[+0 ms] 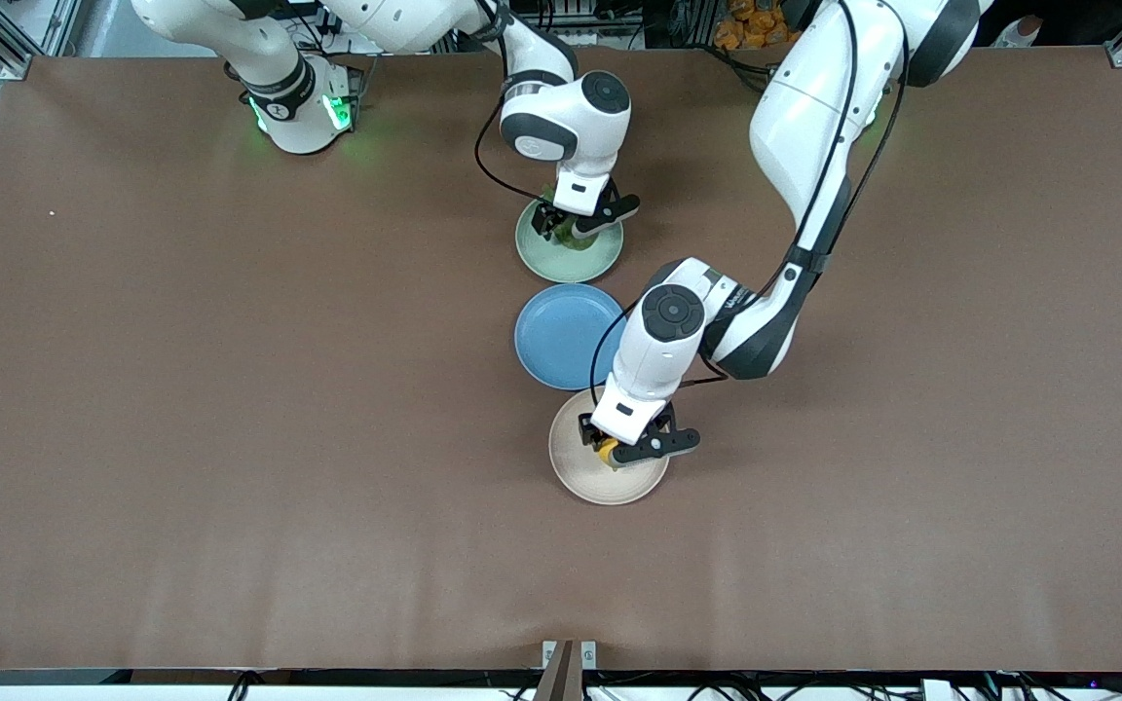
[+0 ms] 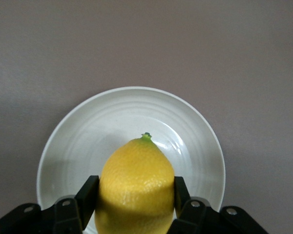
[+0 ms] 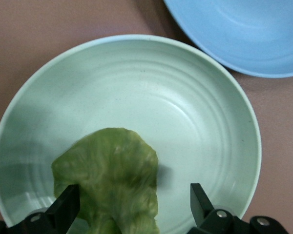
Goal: Pick lemon and lettuce from plates
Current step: 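Close the left gripper on the lemon while the right gripper grasps the lettuce, then lift the lemon with the left gripper while the right gripper lifts the lettuce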
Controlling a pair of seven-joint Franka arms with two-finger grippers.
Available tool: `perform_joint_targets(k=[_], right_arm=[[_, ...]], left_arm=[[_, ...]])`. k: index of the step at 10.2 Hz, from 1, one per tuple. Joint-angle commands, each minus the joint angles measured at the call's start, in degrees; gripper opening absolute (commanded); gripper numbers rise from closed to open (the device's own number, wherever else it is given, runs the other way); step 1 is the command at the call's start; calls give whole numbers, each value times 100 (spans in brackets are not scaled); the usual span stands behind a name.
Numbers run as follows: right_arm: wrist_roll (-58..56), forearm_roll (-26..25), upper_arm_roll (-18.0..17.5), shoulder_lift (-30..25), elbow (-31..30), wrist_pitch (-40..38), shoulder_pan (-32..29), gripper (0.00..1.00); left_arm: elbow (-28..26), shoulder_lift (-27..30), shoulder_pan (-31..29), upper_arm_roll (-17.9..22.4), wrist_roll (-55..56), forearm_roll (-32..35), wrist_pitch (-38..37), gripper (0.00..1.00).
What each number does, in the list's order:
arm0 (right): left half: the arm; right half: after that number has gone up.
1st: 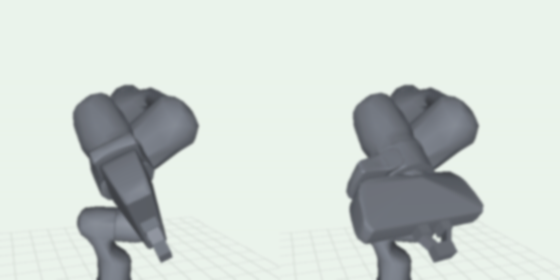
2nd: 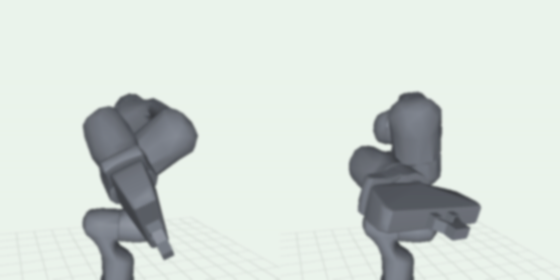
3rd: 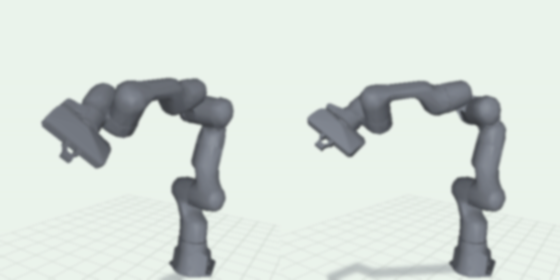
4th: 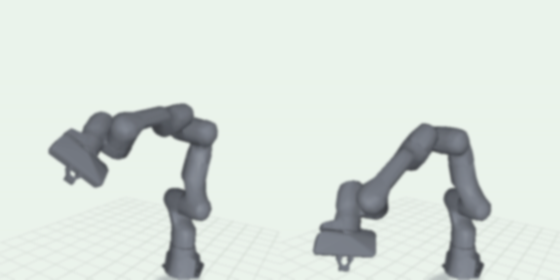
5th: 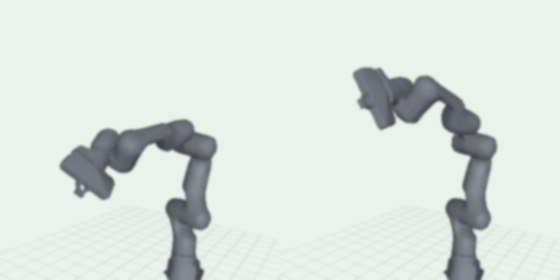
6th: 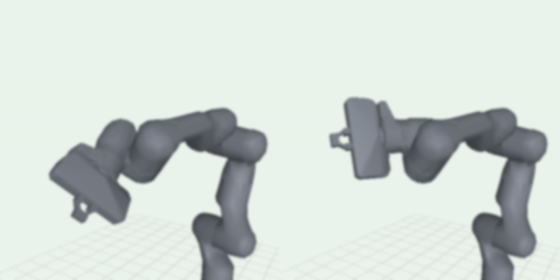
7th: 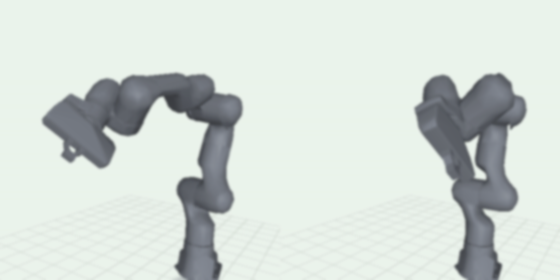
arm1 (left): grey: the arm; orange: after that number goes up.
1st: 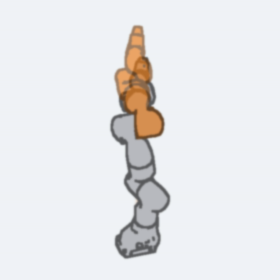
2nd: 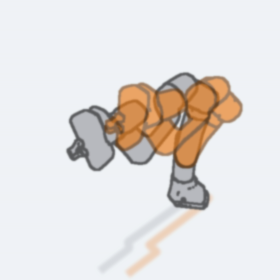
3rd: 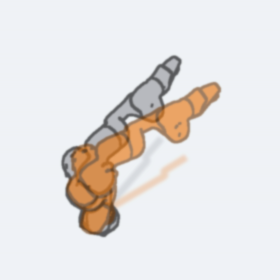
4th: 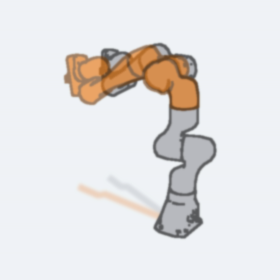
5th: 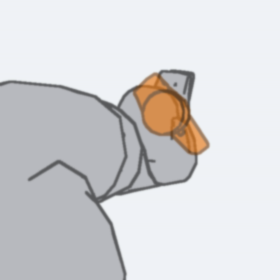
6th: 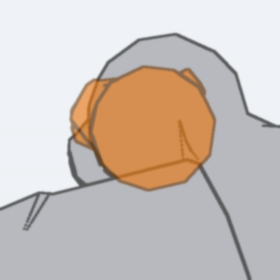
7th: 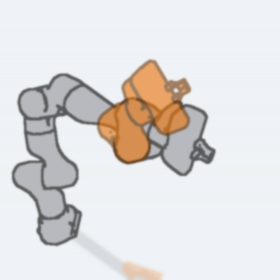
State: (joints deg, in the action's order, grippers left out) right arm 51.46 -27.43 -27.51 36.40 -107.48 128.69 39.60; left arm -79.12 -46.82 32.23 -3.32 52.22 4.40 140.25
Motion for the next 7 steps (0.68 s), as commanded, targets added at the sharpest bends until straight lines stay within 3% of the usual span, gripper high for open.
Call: perform_joint_targets(k=[1,3,5,7], right_arm=[[197,-210,-35,112,70,-11,66,97],[215,-219,-35,174,87,-2,109,63],[381,-210,-35,192,131,-2,118,42],[452,-158,-44,201,157,-2,154,15]], left_arm=[[-112,523,-94,15,227,184,-602,0],[-443,1031,-261,-2,210,193,-876,0],[-1163,1647,-462,-2,69,201,-894,0],[-1516,1912,-664,-2,-202,201,-903,0]])
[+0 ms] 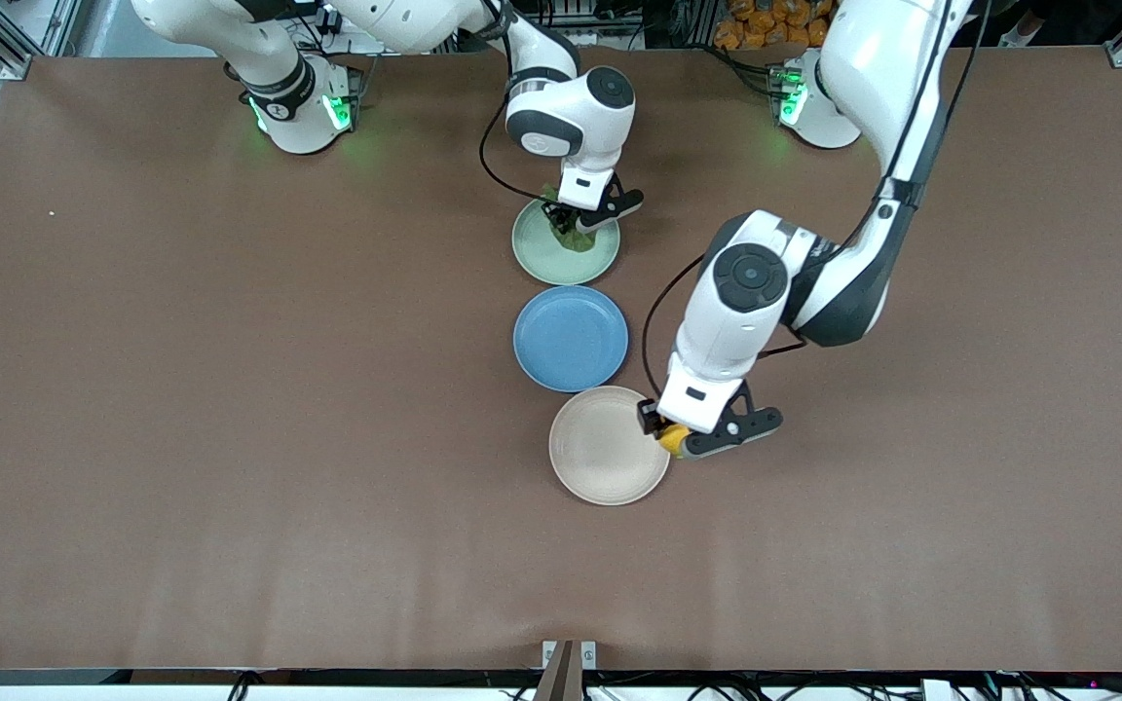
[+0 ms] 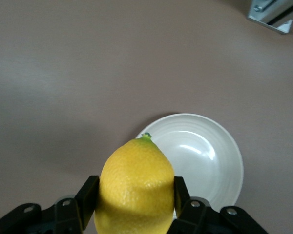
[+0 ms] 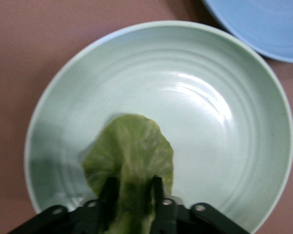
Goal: Pick lemon and lettuce from plates
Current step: 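Lift the lemon with the left gripper while the right gripper lifts the lettuce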
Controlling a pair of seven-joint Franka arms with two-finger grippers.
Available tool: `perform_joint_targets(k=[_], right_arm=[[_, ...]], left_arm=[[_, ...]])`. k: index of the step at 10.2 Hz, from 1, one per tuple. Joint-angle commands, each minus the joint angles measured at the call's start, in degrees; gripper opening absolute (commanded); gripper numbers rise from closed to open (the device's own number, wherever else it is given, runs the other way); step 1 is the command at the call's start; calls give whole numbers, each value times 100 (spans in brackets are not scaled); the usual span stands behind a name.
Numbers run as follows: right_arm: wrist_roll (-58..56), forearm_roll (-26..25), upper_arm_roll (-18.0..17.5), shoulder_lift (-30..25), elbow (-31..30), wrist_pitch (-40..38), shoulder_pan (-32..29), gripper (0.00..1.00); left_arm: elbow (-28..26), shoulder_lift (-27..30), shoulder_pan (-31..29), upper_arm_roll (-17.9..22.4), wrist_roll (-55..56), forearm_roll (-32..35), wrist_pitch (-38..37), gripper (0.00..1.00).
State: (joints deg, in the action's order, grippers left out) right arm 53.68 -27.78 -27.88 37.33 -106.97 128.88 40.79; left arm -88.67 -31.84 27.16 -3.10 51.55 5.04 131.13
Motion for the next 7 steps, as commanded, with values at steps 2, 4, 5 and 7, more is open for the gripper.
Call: perform_joint_targets(k=[2,4,5,7], right_arm=[[389,-114,-6,82,221,-82,25,6],[389,43,-189,-154,221,-178,-193,0],[346,419,-200,-365,212,-205,-299,0],[284,545,-278,-682,195,-397,-544,0]], left_arm=[[-853,574,-437,-24,-643,137,9,0],[-1107,767,-710,-33,-1135,129,9,0],[-1230,828,-851,-33,-1382,137,9,0],[-1432,925,-1184,-33,-1970,137,9,0]])
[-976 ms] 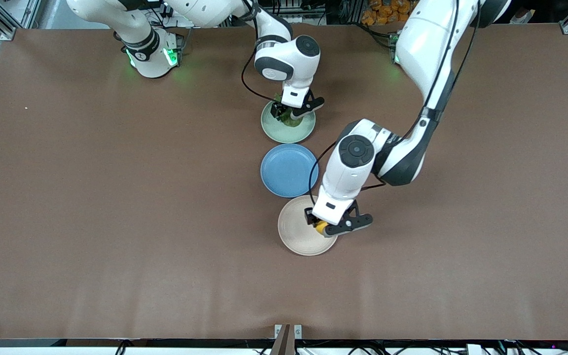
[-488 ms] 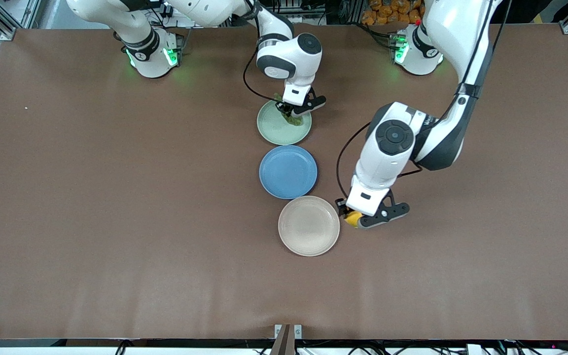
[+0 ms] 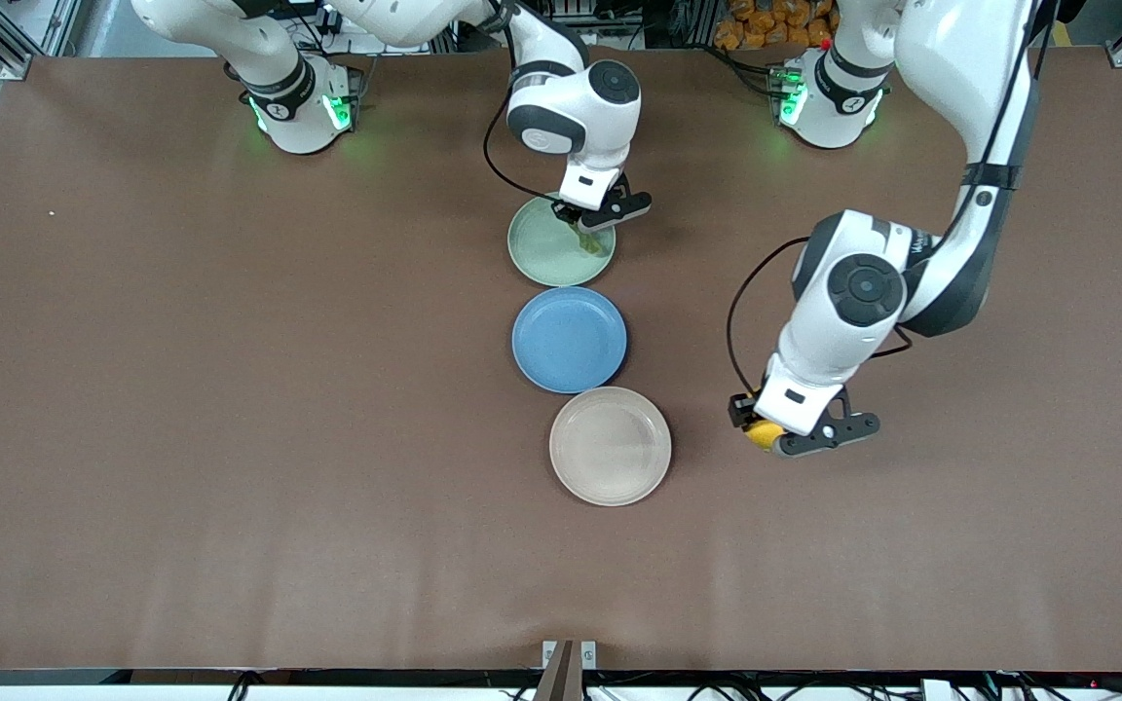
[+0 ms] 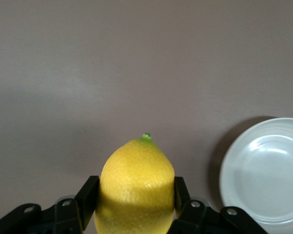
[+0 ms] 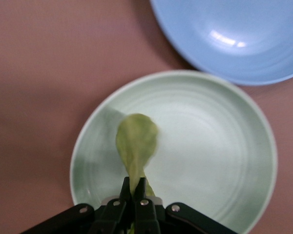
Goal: Pick lemon and lettuce from plates
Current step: 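Lift the lemon with the left gripper while the right gripper lifts the lettuce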
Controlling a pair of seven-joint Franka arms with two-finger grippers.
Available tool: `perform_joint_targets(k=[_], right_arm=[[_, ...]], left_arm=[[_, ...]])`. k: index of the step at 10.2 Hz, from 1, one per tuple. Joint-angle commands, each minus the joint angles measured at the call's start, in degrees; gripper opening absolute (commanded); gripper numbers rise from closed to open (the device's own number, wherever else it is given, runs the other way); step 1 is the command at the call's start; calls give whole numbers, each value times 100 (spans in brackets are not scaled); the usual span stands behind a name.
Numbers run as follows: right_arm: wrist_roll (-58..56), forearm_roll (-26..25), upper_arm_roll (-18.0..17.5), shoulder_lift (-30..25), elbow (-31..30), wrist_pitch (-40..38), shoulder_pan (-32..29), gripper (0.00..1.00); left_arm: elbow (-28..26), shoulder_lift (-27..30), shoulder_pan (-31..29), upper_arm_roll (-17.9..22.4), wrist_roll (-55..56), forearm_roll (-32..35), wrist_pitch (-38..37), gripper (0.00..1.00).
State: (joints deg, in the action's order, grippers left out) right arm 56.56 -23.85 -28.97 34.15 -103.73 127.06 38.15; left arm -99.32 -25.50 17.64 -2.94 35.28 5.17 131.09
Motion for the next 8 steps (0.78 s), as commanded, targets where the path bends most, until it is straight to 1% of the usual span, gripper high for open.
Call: perform_joint_targets(k=[1,3,4,6,8], right_arm=[[-274,223,-249,-521,-147,-382,-508,0],[-977,827,-241,-908,-156,-471,-938,0],[-1232,995,-232,-1066,-156,-576,-1202,0],[-1804,1119,-232,-1217,-156,-822,-1764,0],[-2549,1120,-215,-1340,-156,-1137,-2405,0]], left_arm=[[-464,335,-426,-49,-703,124,13,0],[-544,309,-917,-49,-1546,124,21,0],[-536,265,-1155,-58,-1907,124,30,0],[-527,143,-1595,-76,-2462,116,170,0],[-527,-59,-1754,-67,-2587,116,477,0]])
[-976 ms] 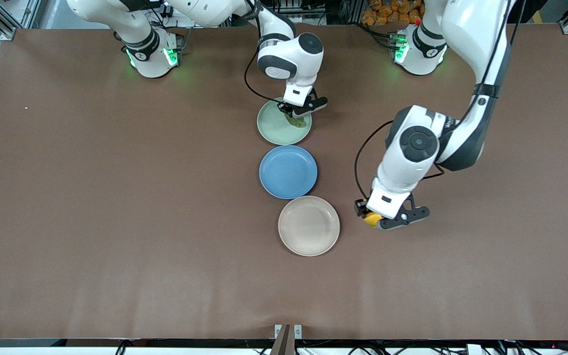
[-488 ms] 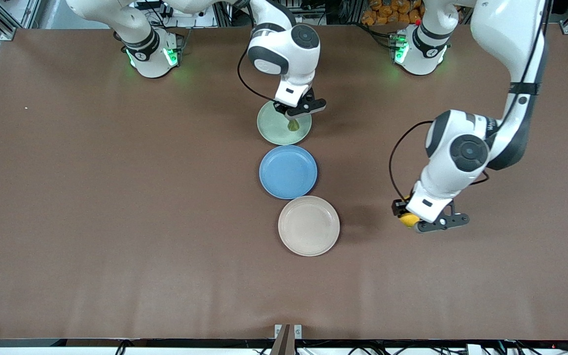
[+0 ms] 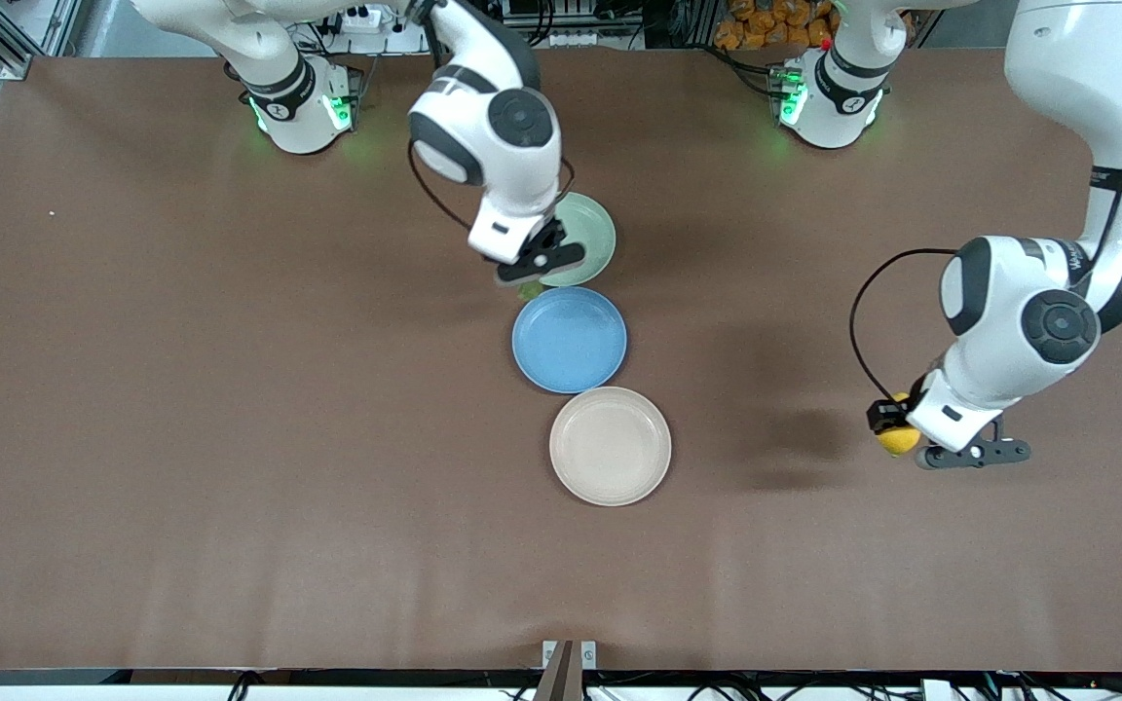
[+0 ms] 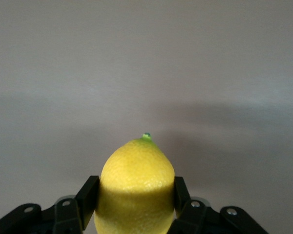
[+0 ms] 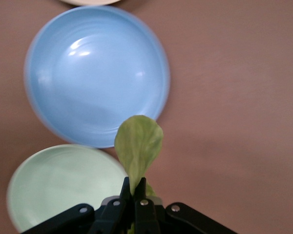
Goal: Pick lemon and lettuce from plates
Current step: 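Lift the lemon with the left gripper while the right gripper lifts the lettuce, then carry the lemon away with the left gripper while the right gripper carries lettuce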
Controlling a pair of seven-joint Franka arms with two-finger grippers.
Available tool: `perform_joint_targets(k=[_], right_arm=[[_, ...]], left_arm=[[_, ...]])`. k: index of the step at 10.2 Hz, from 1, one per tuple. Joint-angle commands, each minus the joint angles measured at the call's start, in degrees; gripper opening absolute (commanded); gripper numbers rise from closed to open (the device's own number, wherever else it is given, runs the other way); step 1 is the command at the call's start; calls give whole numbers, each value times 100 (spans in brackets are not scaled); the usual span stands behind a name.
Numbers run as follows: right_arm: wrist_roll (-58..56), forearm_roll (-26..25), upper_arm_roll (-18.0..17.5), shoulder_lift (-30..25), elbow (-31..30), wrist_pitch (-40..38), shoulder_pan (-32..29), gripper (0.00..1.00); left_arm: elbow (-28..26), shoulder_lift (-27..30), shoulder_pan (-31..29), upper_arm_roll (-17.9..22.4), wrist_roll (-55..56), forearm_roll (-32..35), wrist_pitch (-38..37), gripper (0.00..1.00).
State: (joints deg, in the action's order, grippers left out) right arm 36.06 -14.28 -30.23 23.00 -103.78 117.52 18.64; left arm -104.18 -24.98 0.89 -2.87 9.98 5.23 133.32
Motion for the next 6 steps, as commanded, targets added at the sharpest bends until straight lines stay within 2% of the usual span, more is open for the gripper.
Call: perform_joint_targets(k=[1,4,6], right_arm=[[-938,171,-63,-356,-160,-360,-789,0],[-1828,197,612,-489,-143,-546,-1231,0],[-2442,197,1349,-490,-143,-520,-1240,0]], left_arm=[[-50,-225,-106,-73,-58,110,413,0],[-41,-551,-115,-73,-58,110,607,0],[-41,-726,-106,-73,-49,110,660,0]])
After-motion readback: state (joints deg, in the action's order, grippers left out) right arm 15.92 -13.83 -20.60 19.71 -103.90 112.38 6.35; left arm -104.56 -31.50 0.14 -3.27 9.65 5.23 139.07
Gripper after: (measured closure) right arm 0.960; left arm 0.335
